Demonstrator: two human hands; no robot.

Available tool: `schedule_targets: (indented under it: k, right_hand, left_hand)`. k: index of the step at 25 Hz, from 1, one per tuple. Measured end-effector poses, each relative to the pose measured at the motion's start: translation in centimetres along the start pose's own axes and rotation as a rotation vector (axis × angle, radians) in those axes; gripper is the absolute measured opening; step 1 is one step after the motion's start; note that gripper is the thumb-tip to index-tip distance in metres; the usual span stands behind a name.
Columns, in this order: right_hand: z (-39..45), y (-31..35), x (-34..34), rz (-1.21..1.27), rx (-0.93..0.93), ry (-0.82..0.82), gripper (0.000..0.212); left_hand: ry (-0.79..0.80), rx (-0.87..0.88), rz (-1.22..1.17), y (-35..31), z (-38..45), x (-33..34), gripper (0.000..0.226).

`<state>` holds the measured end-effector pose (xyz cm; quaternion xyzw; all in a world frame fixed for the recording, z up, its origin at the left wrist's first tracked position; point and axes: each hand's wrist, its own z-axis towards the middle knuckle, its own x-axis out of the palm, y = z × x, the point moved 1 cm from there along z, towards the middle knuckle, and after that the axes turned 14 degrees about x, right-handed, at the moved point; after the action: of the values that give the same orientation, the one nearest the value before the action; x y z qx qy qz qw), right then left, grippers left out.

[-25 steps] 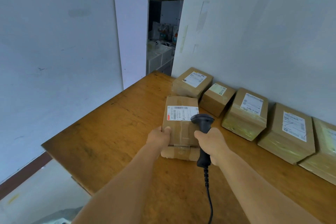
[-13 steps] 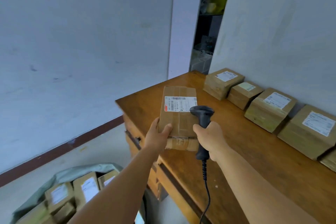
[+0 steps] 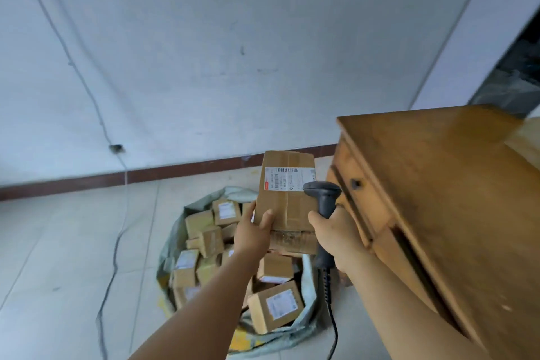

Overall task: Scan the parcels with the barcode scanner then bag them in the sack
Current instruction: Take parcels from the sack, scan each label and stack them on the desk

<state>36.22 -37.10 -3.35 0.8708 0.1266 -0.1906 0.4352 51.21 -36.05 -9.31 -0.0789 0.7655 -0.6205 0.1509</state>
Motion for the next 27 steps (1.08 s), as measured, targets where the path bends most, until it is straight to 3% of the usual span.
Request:
schedule_targets:
  k: [6,11,22,27]
  right_hand:
    - [3.4,-1.8,13.8,-0.158,0.095,0.125,0.028]
    - [9.0,-5.1,21.8,-0.105,0.233,0.133,0.029]
    - [21.0,-12.8,27.9,-0.069,0.279,0.061,0.027]
    - [20.9,-13.3,28.4,-0.076,0.297,0.054,0.021]
  left_hand:
    - [-0.109,-0.205,0.086,10.3,3.8,-8.9,0.054]
    - [-0.130,-0.341,0.195,19.7,10.4,-10.6,0.055]
    - [0.016,-0.360,0.398,39.3,21.5,-6.9,0.057]
    - [0.008,-0.411,0.418,39.5,20.6,-6.9,0.059]
